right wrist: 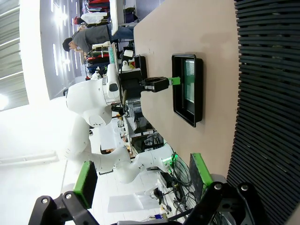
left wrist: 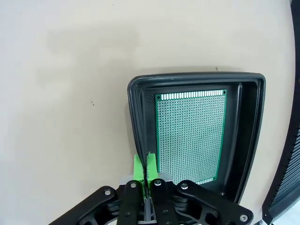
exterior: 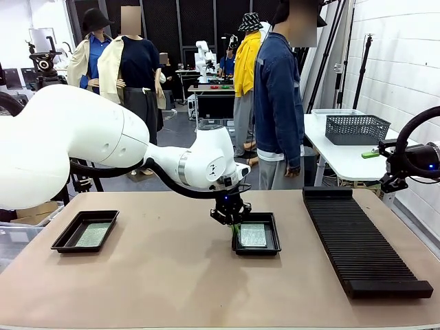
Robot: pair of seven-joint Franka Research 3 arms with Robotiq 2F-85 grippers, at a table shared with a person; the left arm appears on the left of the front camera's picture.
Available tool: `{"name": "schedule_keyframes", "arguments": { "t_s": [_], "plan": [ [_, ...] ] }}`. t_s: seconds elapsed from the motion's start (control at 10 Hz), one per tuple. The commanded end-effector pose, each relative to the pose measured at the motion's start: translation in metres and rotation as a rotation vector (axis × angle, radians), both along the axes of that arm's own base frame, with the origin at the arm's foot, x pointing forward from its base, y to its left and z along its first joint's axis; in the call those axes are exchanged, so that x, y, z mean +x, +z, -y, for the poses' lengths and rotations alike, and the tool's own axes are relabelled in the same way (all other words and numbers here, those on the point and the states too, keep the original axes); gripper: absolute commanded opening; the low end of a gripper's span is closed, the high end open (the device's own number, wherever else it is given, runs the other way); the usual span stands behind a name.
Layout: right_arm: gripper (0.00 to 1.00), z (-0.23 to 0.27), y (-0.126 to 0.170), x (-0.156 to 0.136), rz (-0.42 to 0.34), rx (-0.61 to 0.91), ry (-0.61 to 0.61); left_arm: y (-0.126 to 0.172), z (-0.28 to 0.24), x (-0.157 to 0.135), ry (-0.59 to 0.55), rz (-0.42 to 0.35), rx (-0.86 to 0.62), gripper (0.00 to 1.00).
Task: Inspect and transfer BCBs to ESD trays.
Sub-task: Pick up the ESD tray and place it on the left side of the table.
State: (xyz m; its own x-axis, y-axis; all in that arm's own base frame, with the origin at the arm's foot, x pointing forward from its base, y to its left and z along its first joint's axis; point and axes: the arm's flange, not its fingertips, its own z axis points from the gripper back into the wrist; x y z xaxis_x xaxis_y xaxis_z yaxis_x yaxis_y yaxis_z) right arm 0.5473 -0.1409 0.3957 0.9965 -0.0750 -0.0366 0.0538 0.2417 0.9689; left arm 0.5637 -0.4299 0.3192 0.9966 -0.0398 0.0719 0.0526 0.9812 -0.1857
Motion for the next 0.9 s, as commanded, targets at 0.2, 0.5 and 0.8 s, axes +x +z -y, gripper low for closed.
{"name": "schedule_keyframes", "arguments": {
  "t_s": [0.2, 0.5, 0.8],
  "plan": [
    [1.00, 0.000, 0.000, 0.000, -0.005, -0.004, 0.017, 0.006, -0.025, 0.000, 0.036, 0.015, -0.007, 0.00],
    [1.00, 0.000, 0.000, 0.000, -0.005, -0.004, 0.017, 0.015, -0.050, -0.006, 0.053, 0.022, -0.016, 0.00],
    [1.00, 0.000, 0.000, 0.000, -0.005, -0.004, 0.017, 0.016, -0.077, -0.010, 0.061, 0.020, -0.021, 0.00]
  ]
}}
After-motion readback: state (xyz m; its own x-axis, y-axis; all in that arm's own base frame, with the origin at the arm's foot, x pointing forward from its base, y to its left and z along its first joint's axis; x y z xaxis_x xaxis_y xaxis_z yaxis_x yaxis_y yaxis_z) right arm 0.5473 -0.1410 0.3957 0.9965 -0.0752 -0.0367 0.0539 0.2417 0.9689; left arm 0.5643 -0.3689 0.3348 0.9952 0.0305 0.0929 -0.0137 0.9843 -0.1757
